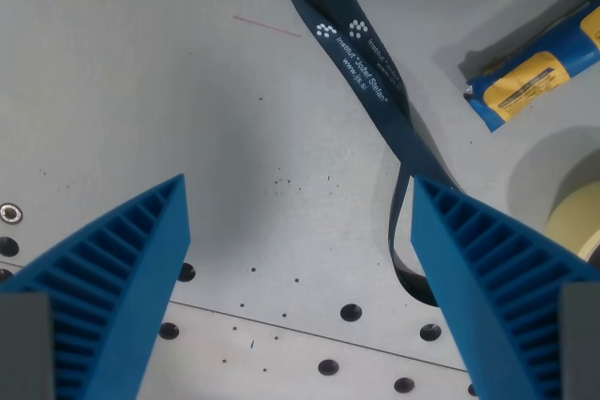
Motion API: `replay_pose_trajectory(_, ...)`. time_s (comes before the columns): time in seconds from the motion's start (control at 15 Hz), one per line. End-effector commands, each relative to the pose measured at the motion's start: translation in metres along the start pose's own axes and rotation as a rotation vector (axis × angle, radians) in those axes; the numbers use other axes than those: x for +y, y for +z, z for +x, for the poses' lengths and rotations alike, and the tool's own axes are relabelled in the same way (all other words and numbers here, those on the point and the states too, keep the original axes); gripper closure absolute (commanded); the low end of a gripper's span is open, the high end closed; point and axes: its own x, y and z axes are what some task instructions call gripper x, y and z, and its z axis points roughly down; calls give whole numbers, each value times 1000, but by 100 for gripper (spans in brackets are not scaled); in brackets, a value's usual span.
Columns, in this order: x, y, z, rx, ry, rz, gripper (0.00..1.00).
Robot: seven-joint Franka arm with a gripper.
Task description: Move in base negative y
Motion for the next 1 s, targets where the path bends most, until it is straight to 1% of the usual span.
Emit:
replay_pose_trajectory(0.07, 5, -1, -3, 3, 0, -1, 0)
replay_pose_trajectory(1.0, 75, 1, -45, 3, 0, -1, 0)
